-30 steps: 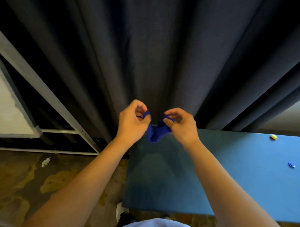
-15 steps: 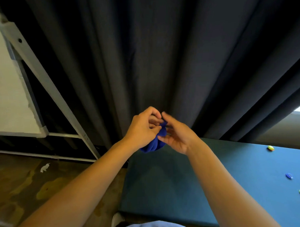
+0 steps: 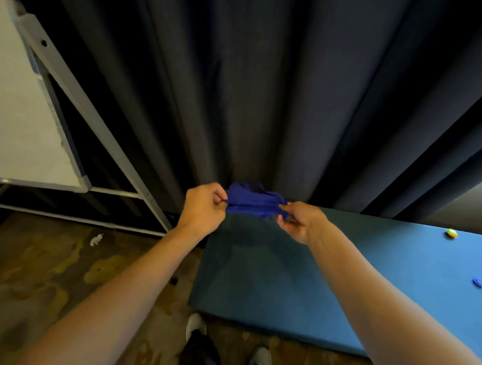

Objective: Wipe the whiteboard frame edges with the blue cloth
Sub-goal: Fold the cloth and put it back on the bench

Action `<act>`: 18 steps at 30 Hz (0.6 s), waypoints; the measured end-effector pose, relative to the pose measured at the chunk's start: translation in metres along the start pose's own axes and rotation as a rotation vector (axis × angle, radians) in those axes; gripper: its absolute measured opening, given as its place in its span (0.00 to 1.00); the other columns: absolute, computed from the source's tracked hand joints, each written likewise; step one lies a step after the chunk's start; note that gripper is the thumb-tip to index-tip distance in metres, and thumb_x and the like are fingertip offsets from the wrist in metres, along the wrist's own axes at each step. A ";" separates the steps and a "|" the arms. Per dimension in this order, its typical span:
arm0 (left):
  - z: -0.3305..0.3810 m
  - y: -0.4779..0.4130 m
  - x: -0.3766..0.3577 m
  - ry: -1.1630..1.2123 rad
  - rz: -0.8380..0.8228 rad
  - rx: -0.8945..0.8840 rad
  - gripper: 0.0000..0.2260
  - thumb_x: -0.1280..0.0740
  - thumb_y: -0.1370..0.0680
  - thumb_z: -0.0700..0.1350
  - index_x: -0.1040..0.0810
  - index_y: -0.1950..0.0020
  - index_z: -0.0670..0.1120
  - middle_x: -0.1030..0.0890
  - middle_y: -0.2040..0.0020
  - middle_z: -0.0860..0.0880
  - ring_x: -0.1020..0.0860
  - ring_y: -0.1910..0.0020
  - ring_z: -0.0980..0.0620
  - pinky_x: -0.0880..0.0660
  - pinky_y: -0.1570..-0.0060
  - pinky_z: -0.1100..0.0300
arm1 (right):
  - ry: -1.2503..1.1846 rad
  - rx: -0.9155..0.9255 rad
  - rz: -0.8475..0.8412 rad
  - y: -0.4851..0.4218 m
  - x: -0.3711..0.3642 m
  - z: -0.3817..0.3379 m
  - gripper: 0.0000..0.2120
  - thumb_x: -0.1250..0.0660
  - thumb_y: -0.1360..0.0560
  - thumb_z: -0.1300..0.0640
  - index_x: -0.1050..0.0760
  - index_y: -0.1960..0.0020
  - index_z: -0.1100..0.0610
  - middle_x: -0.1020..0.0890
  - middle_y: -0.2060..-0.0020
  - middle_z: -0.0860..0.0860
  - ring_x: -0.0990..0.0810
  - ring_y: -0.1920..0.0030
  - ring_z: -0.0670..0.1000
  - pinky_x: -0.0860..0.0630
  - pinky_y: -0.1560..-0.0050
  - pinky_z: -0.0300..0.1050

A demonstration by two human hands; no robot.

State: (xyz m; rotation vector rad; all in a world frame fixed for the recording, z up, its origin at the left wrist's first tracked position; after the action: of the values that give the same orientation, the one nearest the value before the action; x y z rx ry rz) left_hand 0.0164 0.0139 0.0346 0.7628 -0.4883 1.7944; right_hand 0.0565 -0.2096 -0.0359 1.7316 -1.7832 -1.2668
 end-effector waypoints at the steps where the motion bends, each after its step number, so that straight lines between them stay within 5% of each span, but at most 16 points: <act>1: -0.006 0.004 -0.008 -0.074 -0.105 0.061 0.07 0.29 0.30 0.37 0.19 0.63 0.48 0.17 0.68 0.51 0.18 0.66 0.55 0.24 0.63 0.69 | 0.013 -0.055 0.021 -0.003 0.008 0.012 0.09 0.41 0.21 0.71 0.30 0.58 0.63 0.27 0.63 0.58 0.28 0.65 0.50 0.28 0.82 0.35; 4: -0.018 0.005 -0.015 0.004 -0.174 0.262 0.05 0.27 0.30 0.38 0.18 0.64 0.47 0.15 0.66 0.44 0.16 0.67 0.50 0.18 0.62 0.60 | 0.005 -0.121 0.084 -0.011 0.024 0.032 0.12 0.43 0.21 0.72 0.32 0.63 0.65 0.34 0.68 0.59 0.30 0.71 0.50 0.28 0.83 0.35; 8: -0.013 -0.002 -0.010 0.133 -0.126 0.303 0.06 0.27 0.28 0.36 0.18 0.61 0.47 0.15 0.64 0.45 0.16 0.68 0.53 0.17 0.66 0.58 | 0.003 -0.049 0.086 -0.008 0.018 0.029 0.13 0.42 0.21 0.72 0.31 0.64 0.64 0.31 0.82 0.56 0.27 0.81 0.47 0.27 0.81 0.35; 13: -0.017 -0.007 -0.001 0.280 -0.120 0.298 0.06 0.26 0.28 0.35 0.17 0.59 0.46 0.15 0.64 0.46 0.15 0.68 0.53 0.20 0.70 0.63 | -0.007 0.073 0.100 0.008 0.011 0.018 0.07 0.36 0.24 0.72 0.26 0.59 0.65 0.24 0.66 0.59 0.21 0.75 0.50 0.24 0.77 0.36; 18: -0.040 0.023 0.002 0.288 -0.021 0.060 0.08 0.27 0.30 0.35 0.19 0.62 0.47 0.18 0.70 0.51 0.17 0.70 0.51 0.19 0.66 0.59 | 0.043 0.247 0.159 0.025 0.024 0.042 0.09 0.30 0.27 0.69 0.28 0.52 0.60 0.20 0.62 0.59 0.18 0.73 0.50 0.22 0.72 0.40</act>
State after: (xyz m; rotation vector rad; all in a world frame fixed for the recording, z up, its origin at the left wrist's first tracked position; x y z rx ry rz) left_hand -0.0165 0.0328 0.0085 0.5356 -0.2365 1.8677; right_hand 0.0043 -0.2207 -0.0476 1.6856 -2.0779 -0.9723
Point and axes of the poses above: each hand's wrist, its own y-axis away from the middle knuckle, its own x-axis out of the back of the hand, z = x × y, the point moved 6 cm from there along -y, towards the middle knuckle
